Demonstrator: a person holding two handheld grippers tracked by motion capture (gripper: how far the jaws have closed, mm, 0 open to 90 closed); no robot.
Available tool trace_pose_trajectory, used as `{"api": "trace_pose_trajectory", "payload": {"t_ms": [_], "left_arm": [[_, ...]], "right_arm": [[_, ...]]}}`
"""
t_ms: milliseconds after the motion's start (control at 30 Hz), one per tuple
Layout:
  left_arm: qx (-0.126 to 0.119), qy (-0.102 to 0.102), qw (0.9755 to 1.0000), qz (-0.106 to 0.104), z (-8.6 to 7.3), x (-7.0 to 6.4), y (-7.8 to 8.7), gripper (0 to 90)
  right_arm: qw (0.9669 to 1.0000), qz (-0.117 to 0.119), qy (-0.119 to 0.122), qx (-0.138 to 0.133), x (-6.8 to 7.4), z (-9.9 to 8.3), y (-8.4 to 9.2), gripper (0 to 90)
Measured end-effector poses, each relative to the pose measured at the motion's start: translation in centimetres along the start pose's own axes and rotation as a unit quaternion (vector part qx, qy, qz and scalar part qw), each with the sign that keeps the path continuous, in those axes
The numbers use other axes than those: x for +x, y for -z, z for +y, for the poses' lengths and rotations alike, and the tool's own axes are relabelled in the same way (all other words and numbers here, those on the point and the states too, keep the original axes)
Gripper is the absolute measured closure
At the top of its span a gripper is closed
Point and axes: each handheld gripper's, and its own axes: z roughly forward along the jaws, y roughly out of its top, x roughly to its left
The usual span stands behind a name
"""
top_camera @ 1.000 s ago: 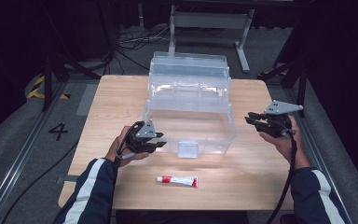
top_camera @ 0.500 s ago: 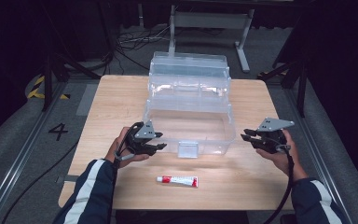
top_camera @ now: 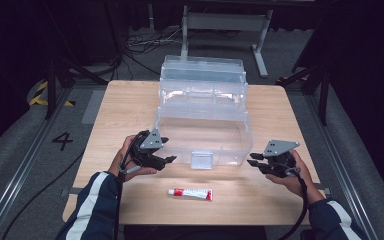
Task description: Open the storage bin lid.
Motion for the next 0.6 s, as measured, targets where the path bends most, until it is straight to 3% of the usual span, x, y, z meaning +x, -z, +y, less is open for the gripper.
{"api": "trace_pose_trajectory", "payload": {"t_ms": [67, 200, 367, 600], "left_arm": [[0.002, 0.001, 0.9998, 0.020, 0.0, -0.1, 0.5, 25.8], [0.001, -0.002, 0.9992, 0.039, -0.2, -0.2, 1.3, 22.5], [-0.011, 0.006, 0.9984, 0.055, -0.5, -0.1, 2.5, 20.9], [-0.007, 0.019, 0.9974, 0.069, -1.6, 0.0, 3.5, 20.7]], "right_arm": [[0.9999, 0.010, 0.007, 0.004, 0.6, 0.1, -0.2, 72.7], [0.9994, 0.028, 0.019, 0.014, 1.3, 0.2, -1.0, 71.8], [0.9984, 0.042, 0.030, 0.023, 2.1, 0.4, -1.8, 70.1], [0.9970, 0.058, 0.043, 0.028, 2.8, 0.8, -2.6, 67.6]]}}
